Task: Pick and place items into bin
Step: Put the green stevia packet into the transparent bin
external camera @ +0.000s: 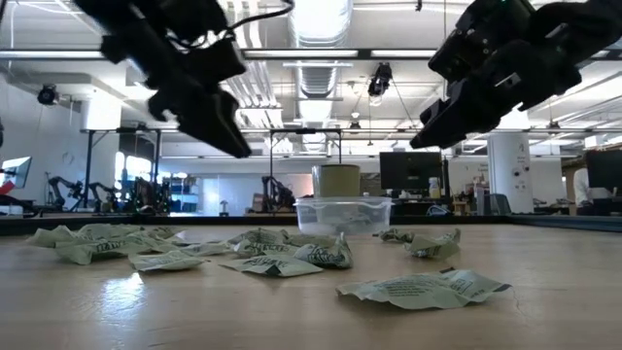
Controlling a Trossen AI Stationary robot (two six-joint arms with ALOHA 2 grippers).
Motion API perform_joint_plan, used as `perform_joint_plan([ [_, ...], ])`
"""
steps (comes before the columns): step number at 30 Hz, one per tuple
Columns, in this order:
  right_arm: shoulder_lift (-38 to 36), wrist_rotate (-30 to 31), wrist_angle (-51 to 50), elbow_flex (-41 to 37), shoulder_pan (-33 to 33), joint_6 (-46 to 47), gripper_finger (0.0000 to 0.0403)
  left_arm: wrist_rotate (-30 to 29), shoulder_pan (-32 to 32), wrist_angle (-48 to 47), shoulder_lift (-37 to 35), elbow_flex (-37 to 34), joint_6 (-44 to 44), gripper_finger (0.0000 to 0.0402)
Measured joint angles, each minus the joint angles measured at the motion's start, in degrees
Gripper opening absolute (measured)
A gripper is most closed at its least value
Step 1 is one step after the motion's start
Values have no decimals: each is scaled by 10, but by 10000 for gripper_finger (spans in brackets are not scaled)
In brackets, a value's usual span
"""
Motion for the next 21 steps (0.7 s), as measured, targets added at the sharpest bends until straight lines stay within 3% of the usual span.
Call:
perform_joint_plan([
  [4,41,4,34,2,15,0,104,0,-1,28,-44,-47,-3,169],
  [15,201,6,45,59,15,25,152,-5,-1,34,-127,-79,2,169],
  [21,246,6,13,82,12,25,173,-17,-1,35,-139,-82,1,169],
])
